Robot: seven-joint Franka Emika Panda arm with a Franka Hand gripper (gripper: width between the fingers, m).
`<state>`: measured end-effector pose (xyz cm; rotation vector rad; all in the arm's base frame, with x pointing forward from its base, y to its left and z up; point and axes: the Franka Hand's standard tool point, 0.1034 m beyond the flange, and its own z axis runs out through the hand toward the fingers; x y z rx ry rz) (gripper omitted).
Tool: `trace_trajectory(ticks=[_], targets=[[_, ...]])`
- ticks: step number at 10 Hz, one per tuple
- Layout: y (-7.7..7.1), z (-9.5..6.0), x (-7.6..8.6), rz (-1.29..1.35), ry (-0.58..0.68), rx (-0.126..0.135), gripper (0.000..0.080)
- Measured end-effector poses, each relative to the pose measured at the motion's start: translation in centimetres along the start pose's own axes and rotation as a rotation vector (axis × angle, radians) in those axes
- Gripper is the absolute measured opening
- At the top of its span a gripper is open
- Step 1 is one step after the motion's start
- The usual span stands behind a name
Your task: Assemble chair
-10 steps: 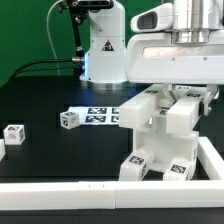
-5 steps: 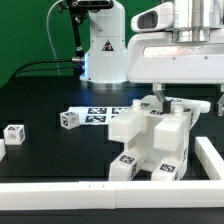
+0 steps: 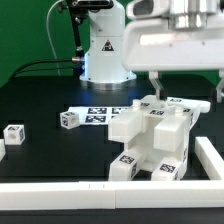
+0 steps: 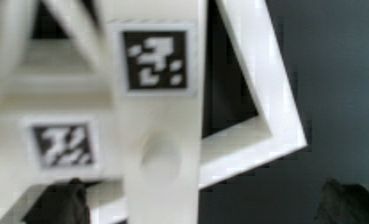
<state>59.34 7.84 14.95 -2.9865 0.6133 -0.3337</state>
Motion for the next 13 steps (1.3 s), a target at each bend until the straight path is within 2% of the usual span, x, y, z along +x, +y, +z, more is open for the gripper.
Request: trace_trajectory(ticks=[1,5,7,9,10,11,13], targets=[[0.7,-0.5,0.5,0.015,0.006,0.003,0.0649],[1.0,-0.1,0.4,0.002,0.004,-0.001,0.0649],[3.6,-0.2,0.4,-0.067,-0.009,0.004,0.0649],[7.2,-0.8,0.1,-0.175,-0.043,0.010,0.0649],[7.9,-0.9,0.0,-0.224,-0.045,0.009,0.0649],[7.5,-0.9,-0.1,-0.238,-0.043,0.011,0.0649],[7.8,-0.9,0.0,-0.400,-0.042,0.012,0.0649]])
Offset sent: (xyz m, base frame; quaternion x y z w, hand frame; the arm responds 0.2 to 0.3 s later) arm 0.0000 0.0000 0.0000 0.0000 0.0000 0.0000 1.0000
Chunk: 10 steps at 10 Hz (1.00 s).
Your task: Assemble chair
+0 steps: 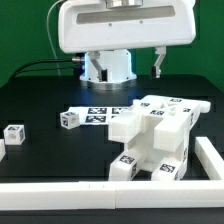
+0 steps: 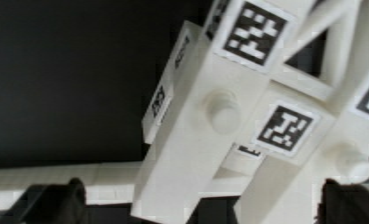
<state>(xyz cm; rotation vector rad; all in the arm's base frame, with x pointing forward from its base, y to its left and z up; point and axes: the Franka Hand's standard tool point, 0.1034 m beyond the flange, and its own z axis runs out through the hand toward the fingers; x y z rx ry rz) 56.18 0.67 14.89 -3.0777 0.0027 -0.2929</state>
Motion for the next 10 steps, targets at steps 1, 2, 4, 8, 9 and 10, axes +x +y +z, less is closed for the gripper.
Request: trace_trajectory(ticks=[1,2,4,8,9,10], targets=[[0.5,0.2,-0.3,-0.083,-0.004,0.001,0.0649],[2.6,0.9,-1.9,-0.194,-0.026,0.008,0.0649],[6.3,2.0,-4.9,-0.283,-0.084,0.009,0.0649],[5.6,2.2,-5.3,-0.323,-0.077,0.000,0.0649],[5.8,2.5,-5.9,-0.324,-0.096,0.008,0.0649],[6.8,3.3,-7.5,-0.310,-0.149,0.021,0.0649]])
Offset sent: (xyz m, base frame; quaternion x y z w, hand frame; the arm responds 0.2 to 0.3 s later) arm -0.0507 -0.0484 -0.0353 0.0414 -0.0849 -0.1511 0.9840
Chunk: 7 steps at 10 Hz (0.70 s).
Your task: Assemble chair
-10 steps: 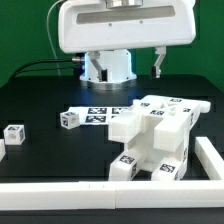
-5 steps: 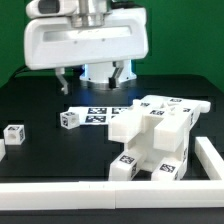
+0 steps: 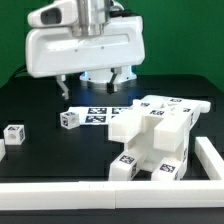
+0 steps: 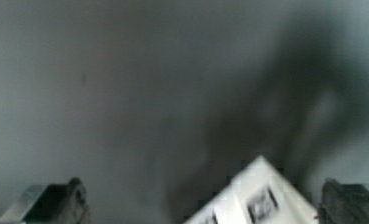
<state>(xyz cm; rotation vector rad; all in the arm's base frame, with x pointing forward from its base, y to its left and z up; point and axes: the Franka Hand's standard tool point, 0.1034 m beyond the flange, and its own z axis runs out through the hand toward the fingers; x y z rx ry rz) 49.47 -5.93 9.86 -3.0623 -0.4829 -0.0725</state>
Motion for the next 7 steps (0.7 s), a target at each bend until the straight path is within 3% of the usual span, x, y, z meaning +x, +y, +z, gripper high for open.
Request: trace_trajectory(ticks=[2,3,6,7], targets=[[0.9,3.1,-5.1,0.012,-0.097,0.009,0.0649],[1.1,3.4,-5.6,0.031,-0.070,-0.033,0.0649],[1.0,3.6,-5.9,-0.004,-0.085,-0.025,0.0649],[1.0,4.0,-6.8,-0.116,-0.109,-0.006,0.0649]])
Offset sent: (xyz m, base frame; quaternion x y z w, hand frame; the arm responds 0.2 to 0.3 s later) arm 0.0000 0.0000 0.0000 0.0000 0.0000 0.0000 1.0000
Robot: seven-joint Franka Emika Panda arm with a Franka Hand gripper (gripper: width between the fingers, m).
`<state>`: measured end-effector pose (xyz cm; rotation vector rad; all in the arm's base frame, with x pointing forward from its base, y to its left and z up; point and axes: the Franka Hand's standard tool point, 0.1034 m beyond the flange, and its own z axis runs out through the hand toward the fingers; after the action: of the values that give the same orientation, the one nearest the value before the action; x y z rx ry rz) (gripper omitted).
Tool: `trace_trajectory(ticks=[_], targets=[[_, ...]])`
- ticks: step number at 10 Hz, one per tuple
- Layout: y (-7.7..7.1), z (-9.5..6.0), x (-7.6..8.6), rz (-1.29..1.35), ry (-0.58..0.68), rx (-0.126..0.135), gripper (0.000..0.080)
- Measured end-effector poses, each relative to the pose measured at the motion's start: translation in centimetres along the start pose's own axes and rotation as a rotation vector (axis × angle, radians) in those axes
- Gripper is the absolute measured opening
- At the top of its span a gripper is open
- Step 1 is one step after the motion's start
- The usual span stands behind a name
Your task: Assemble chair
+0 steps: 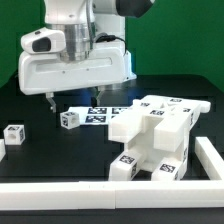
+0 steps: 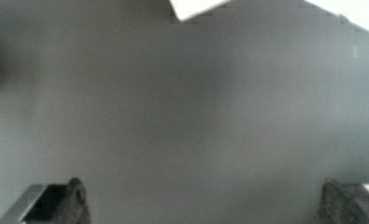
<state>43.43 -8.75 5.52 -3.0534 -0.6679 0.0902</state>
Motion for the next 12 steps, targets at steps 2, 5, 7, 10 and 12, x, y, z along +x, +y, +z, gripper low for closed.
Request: trace_trajectory(ticks=[2,5,7,10,12], targets=[[-0.3,1.1,-2.9,-0.138,-0.023,0.018,0.0649],[0.0,1.2,-3.7,-0.103,-0.013,0.006,0.0649],[0.3,2.1,-4.9,-0.141,-0.015,-0.014,0.0649],[0.3,4.1,-5.9,-0.199,-0.022,-0.071,0.0649],[-0.5,4.7,-5.4,-0.159,-0.019,-0.081,0.0649]])
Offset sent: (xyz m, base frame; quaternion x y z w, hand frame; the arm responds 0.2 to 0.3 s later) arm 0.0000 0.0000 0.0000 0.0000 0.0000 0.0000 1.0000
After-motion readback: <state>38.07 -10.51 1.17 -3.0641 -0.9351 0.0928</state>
